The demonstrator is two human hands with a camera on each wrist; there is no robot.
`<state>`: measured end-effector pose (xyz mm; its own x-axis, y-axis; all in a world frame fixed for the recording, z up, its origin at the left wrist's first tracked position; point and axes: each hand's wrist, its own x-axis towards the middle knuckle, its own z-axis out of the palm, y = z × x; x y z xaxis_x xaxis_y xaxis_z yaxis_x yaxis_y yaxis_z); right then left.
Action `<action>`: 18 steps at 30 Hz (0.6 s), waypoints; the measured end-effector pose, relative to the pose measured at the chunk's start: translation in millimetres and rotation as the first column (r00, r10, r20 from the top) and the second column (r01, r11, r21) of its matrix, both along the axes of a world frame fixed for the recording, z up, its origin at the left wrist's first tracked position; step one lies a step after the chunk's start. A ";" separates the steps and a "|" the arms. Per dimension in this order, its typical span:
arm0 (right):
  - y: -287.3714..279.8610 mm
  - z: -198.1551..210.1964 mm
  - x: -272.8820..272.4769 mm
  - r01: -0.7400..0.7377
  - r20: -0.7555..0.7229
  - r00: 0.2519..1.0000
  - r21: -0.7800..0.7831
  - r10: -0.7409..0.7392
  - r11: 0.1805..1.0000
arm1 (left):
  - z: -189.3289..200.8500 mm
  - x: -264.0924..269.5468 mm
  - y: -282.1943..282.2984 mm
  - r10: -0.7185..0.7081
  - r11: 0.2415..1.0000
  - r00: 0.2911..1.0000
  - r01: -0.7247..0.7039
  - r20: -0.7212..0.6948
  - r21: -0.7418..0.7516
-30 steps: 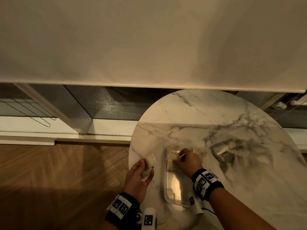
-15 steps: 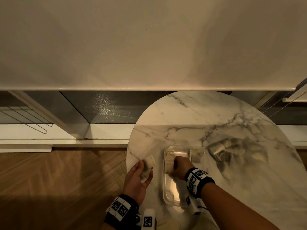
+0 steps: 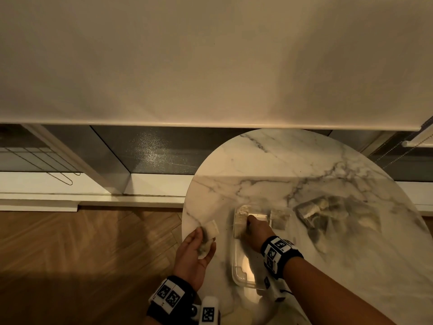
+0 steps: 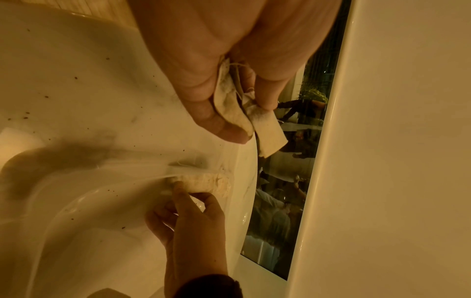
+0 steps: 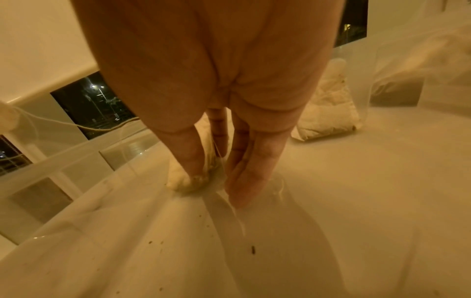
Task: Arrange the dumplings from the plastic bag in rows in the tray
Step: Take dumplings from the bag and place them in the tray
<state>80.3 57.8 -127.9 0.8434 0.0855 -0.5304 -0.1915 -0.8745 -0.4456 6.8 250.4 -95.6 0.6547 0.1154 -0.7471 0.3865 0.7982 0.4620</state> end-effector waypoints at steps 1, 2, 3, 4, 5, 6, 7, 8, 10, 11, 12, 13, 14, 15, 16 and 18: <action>0.7 -0.2 1.0 -0.009 -0.004 1.000 -0.021 0.009 1.000 | 0.4 -0.4 -0.2 0.000 1.000 1.000 0.000 -0.002 0.005; 1.4 0.5 1.5 -0.011 -0.016 1.000 -0.042 0.010 0.999 | 1.3 -1.2 -0.3 0.000 1.000 1.000 0.000 -0.003 0.008; 1.4 1.0 2.9 -0.014 -0.031 0.999 -0.071 0.011 0.997 | 2.2 -1.4 -0.8 -0.001 1.000 1.000 0.001 -0.002 0.012; 0.8 4.4 4.0 -0.019 -0.040 0.999 -0.103 0.015 0.994 | 3.3 -1.6 -1.6 -0.003 1.000 1.000 0.003 -0.001 0.015; 0.0 9.3 4.3 -0.024 -0.046 0.999 -0.131 0.018 0.991 | 4.9 -2.3 -2.2 -0.005 1.000 1.000 0.004 0.002 0.021; -2.4 12.8 5.1 -0.025 -0.048 0.999 -0.147 0.018 0.989 | 6.7 -2.6 -3.2 -0.007 1.000 1.000 0.007 0.007 0.028; -4.7 19.3 5.9 -0.020 -0.041 0.999 -0.150 0.015 0.989 | 8.7 -2.7 -4.3 -0.013 0.999 1.000 0.013 0.014 0.036; -5.8 27.3 5.2 0.000 -0.017 1.000 -0.129 -0.002 0.992 | 11.0 -3.2 -5.2 -0.022 0.999 0.999 0.021 0.023 0.043; -5.6 48.1 1.1 0.088 0.048 0.995 0.060 -0.091 0.994 | 15.9 -3.6 -8.4 -0.048 0.997 0.998 0.046 0.042 0.061; -3.9 60.4 -3.7 0.150 0.031 0.986 0.246 -0.162 0.958 | 18.5 -4.6 -9.9 -0.061 0.996 0.997 0.057 0.051 0.074; -1.2 74.3 -9.1 0.206 -0.037 0.977 0.431 -0.211 0.879 | 20.7 -4.8 -11.9 -0.077 0.993 0.995 0.071 0.061 0.092; 1.2 85.1 -14.7 0.238 -0.111 0.971 0.550 -0.212 0.801 | 22.9 -5.6 -14.4 -0.098 0.989 0.993 0.089 0.071 0.116; 2.8 92.1 -20.2 0.231 -0.142 0.973 0.609 -0.182 0.759 | 25.4 -6.9 -16.4 -0.121 0.984 0.989 0.108 0.084 0.142; 3.5 95.8 -25.0 0.198 -0.132 0.980 0.633 -0.147 0.748 | 28.0 -7.8 -18.8 -0.145 0.977 0.985 0.127 0.098 0.169; 3.2 96.7 -29.2 0.168 -0.106 0.986 0.644 -0.130 0.747 | 31.7 -8.4 -21.8 -0.172 0.969 0.979 0.148 0.113 0.196; 3.0 97.2 -35.7 0.164 -0.074 0.985 0.672 -0.155 0.722 | 40.9 -9.6 -26.7 -0.223 0.952 0.963 0.182 0.149 0.246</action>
<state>44.6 60.7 -30.7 0.8717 0.2888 -0.3959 -0.3099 -0.3009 -0.9019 -2.8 223.7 -54.7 0.7985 0.1210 -0.5897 0.4269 0.5768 0.6965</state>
